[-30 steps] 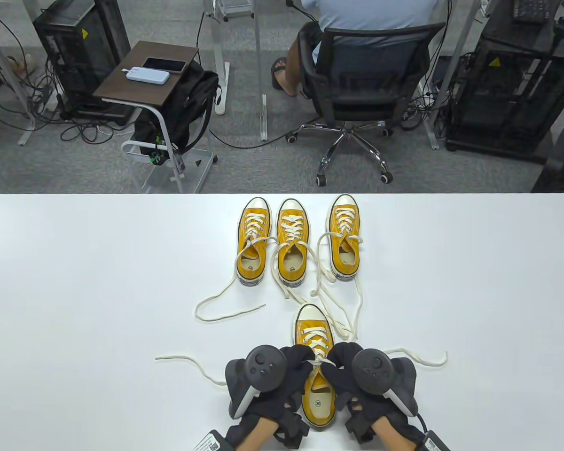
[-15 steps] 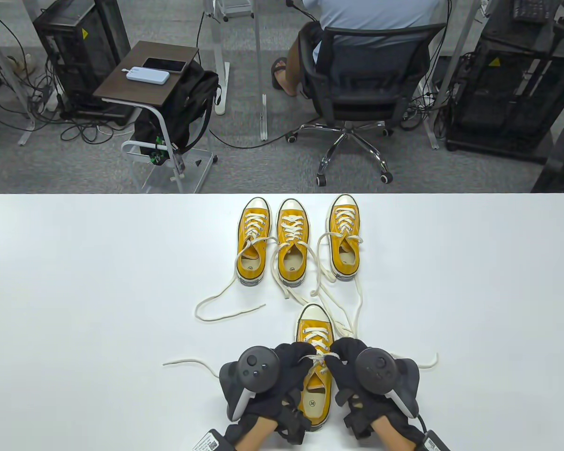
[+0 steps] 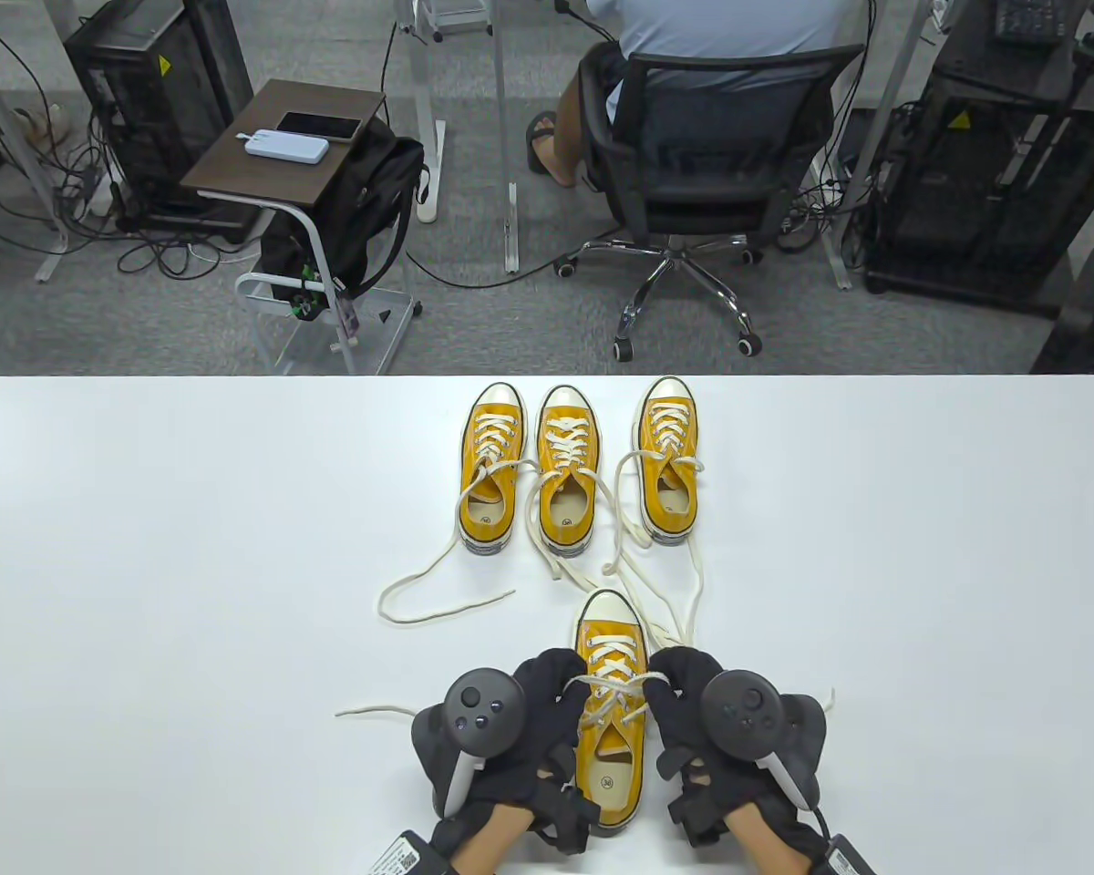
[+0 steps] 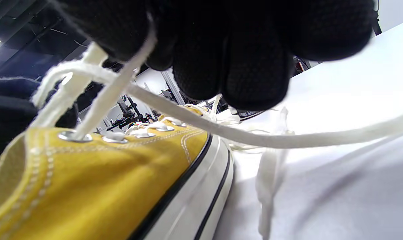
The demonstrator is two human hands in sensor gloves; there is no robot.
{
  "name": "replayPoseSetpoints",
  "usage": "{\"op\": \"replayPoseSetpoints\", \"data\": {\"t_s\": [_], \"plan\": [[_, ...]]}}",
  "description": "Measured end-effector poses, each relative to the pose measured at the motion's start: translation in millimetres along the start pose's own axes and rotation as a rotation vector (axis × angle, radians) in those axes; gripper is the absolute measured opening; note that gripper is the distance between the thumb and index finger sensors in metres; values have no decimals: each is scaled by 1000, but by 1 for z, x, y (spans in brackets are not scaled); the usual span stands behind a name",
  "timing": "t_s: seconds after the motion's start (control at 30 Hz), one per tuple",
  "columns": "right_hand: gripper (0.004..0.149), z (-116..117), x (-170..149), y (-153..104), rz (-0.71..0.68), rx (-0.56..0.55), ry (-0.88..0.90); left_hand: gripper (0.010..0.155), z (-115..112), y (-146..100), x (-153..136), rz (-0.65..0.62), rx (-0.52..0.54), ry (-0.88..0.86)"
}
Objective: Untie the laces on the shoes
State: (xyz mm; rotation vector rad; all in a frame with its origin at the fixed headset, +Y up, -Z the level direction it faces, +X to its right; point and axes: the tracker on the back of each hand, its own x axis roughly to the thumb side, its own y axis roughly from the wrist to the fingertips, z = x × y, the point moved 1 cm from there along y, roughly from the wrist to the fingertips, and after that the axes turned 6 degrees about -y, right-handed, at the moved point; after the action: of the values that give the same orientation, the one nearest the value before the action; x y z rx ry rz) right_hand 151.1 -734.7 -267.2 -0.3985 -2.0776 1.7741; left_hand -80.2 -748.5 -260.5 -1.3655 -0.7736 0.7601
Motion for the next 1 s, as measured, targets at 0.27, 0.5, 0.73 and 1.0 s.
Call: {"op": "replayPoseSetpoints", "data": {"t_s": [0.27, 0.5, 0.73, 1.0], "plan": [[39, -5, -8, 2, 42, -30, 18, 39, 3, 2, -3, 10, 14, -36], [39, -7, -13, 5, 62, -22, 37, 41, 7, 4, -12, 55, 35, -73], [40, -12, -24, 6, 110, -41, 60, 41, 15, 7, -23, 134, 48, -141], [41, -17, -34, 8, 160, -47, 100, 39, 19, 8, -29, 163, 75, -149]]}}
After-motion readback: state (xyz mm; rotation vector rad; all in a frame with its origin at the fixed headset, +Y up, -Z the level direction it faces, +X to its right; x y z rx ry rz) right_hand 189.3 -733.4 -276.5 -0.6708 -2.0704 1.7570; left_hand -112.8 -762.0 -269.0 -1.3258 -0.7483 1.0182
